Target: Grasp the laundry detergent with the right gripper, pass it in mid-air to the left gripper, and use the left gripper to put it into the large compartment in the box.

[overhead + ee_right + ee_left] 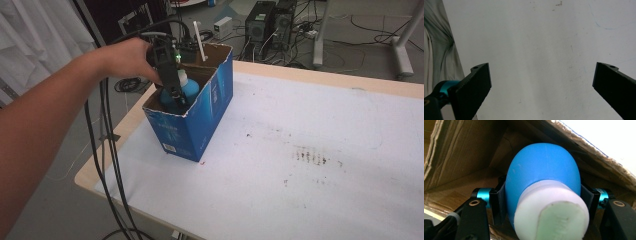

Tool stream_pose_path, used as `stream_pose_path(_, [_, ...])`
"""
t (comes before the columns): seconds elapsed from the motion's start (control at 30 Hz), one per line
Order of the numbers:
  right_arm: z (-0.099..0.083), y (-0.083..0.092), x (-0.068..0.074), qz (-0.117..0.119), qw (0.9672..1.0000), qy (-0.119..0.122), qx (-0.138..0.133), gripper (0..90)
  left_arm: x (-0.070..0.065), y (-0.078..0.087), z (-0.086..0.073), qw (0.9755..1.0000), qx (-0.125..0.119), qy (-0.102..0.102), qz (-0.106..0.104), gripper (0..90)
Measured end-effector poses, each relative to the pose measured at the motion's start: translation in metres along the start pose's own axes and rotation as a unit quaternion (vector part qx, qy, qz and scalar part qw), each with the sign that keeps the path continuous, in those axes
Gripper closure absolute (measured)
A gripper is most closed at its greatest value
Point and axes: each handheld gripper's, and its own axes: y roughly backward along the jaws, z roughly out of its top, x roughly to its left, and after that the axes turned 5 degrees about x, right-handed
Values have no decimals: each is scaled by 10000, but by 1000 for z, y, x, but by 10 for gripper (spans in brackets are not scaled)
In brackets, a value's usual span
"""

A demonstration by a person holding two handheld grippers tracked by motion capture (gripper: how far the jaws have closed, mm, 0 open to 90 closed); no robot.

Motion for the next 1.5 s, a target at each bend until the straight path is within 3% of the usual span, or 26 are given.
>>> stream_pose_path(0.37, [2,-1,1,22,10000,49,-17,13,5,-2,3,9999,-35,99,-48,371])
stream_pose_path(0.6, [1,-2,3,36,9999,92,-21,13,7,4,-1,9994,-197,287,10,291])
stream_pose_path(0.87, [2,-1,4,36,10000,59,-48,13,5,25,-6,9972,-611,415,56,262])
stream_pose_path(1.07, [1,0,5,29,9999,62,-76,13,-2,48,-5,9939,-986,472,146,236])
stream_pose_path(1.23, [1,1,5,1,9999,67,-115,13,-12,61,4,9924,-1168,340,196,195])
stream_pose_path(1.27, [1,1,5,-7,9999,48,-139,12,-22,70,16,9915,-1258,178,297,195])
stream_pose_path(1.33, [2,2,5,-3,9999,20,-147,13,-26,72,20,9910,-1280,164,358,195])
stream_pose_path(1.5, [1,2,6,-17,9999,34,-161,12,-42,81,43,9889,-1432,-87,397,195])
